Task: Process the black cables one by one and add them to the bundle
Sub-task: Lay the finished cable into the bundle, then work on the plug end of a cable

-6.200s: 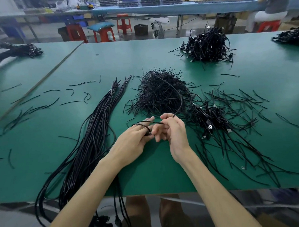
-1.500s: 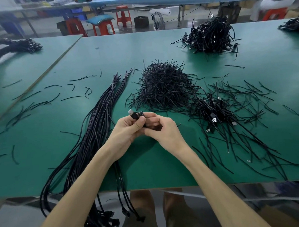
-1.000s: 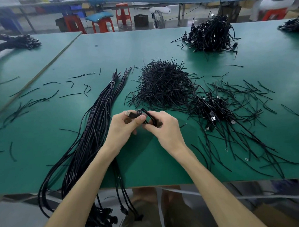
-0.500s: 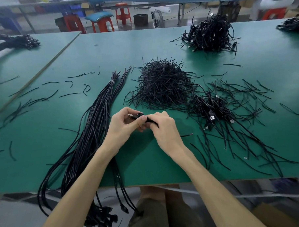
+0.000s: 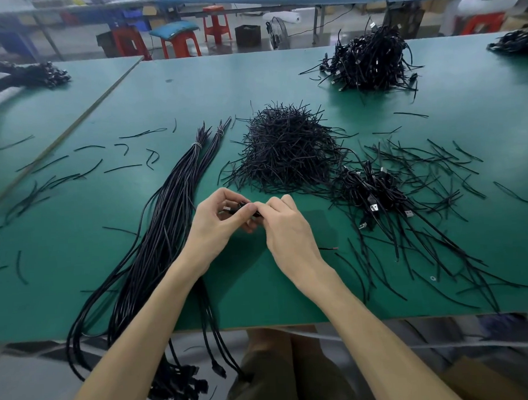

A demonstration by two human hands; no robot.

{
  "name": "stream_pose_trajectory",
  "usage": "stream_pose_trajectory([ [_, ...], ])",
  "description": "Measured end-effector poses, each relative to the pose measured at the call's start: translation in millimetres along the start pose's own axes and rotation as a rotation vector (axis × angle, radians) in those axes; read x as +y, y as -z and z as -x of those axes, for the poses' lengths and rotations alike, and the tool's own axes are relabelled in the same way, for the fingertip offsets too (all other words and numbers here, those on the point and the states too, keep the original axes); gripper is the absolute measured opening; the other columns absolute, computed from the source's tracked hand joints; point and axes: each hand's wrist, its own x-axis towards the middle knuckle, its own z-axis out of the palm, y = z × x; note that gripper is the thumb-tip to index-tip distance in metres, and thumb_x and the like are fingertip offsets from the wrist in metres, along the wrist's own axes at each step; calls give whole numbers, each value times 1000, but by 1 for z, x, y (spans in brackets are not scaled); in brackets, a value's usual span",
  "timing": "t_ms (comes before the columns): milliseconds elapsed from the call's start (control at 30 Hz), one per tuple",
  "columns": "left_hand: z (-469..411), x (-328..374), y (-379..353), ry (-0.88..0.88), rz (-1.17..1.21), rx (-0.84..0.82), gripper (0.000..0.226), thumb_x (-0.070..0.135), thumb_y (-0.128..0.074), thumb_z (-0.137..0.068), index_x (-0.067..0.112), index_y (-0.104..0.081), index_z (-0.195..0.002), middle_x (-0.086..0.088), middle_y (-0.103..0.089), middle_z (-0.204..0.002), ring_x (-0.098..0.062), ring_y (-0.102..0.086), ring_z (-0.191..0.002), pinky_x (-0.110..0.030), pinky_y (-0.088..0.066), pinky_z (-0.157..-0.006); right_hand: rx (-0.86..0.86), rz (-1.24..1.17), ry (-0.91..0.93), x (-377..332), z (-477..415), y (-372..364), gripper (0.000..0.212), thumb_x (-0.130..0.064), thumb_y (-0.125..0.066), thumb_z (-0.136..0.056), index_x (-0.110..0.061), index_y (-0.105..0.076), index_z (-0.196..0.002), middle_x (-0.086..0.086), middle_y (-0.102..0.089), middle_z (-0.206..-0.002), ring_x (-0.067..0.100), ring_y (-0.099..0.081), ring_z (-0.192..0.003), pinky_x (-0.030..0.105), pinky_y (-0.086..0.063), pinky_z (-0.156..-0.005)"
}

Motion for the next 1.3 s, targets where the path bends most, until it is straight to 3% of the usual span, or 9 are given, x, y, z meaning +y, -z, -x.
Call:
stream_pose_trajectory([
  [200, -1, 0, 0, -21, 40, 32, 14, 9, -74, -92, -1, -66, -99, -18, -72, -81, -33, -73, -69, -33, -60, -69, -34, 177, 12, -4, 1, -4, 39, 6, -53, -93, -5, -53, -131, 9, -57, -110, 26, -46, -101, 38, -44, -90],
  [467, 1, 0, 0, -11, 24, 19, 8, 8, -69, -97, 1, -66, -100, -19, -71, -80, -26, -70, -69, -30, -58, -69, 21, 165, -36, -5, 5, -6, 7, -7, -52, -102, -13, -56, -103, 3, -60, -96, 23, -52, -91, 35, -44, -80],
  [600, 2, 2, -3, -137, -350, 23, 9, 22, -64, -101, 15, -64, -97, 0, -68, -75, -11, -61, -64, -22, -50, -66, -8, 154, -61, -5, 4, -5, 17, 0, -50, -97, -15, -56, -103, 0, -61, -97, 22, -53, -92, 33, -43, -81],
  [767, -3, 12, -1, -404, -997, -106, 28, 37, -43, -108, 20, -65, -104, 6, -50, -91, -15, -51, -76, -32, -45, -68, -10, 184, -90, -4, 5, -3, 25, 6, -51, -90, -15, -54, -102, 0, -59, -98, 22, -52, -93, 32, -40, -80],
  [867, -8, 17, 3, -447, -1122, -256, 32, 31, -37, -110, 14, -62, -98, 3, -47, -88, -17, -47, -76, -34, -43, -74, -22, 213, -92, -5, 4, -3, 27, 6, -50, -88, -16, -54, -104, 0, -59, -101, 22, -51, -96, 32, -39, -82],
  [1000, -13, 14, 0, -321, -1116, -325, 28, 28, -33, -111, 14, -43, -89, 2, -44, -83, -14, -39, -59, -36, -38, -60, -7, 235, -91, -4, 3, -3, 26, 4, -49, -92, -17, -56, -105, -1, -60, -103, 22, -50, -99, 33, -40, -85],
  [1100, -12, 8, -7, -282, -1047, -234, 30, 29, -32, -111, 11, -43, -89, -2, -48, -83, -24, -44, -59, -44, -40, -58, 101, 279, -99, -4, 2, -3, 26, 0, -56, -94, -16, -60, -114, 0, -61, -110, 24, -51, -105, 34, -40, -89],
  [1167, -15, 3, -9, -253, -1001, -95, 29, 26, -31, -109, 11, -44, -88, -3, -48, -81, -31, -48, -62, -44, -39, -58, 182, 310, -70, -6, 3, -4, 43, 0, -64, -90, -11, -56, -131, 6, -56, -131, 29, -48, -122, 39, -38, -100],
  [1300, -30, -8, 2, -2, -701, 232, 38, 28, -30, -111, 13, -48, -81, 1, -53, -71, -22, -49, -62, -39, -37, -59, 229, 328, 18, -8, 5, -7, 56, 2, -77, -77, -10, -58, -128, 9, -55, -132, 29, -50, -122, 37, -39, -99],
])
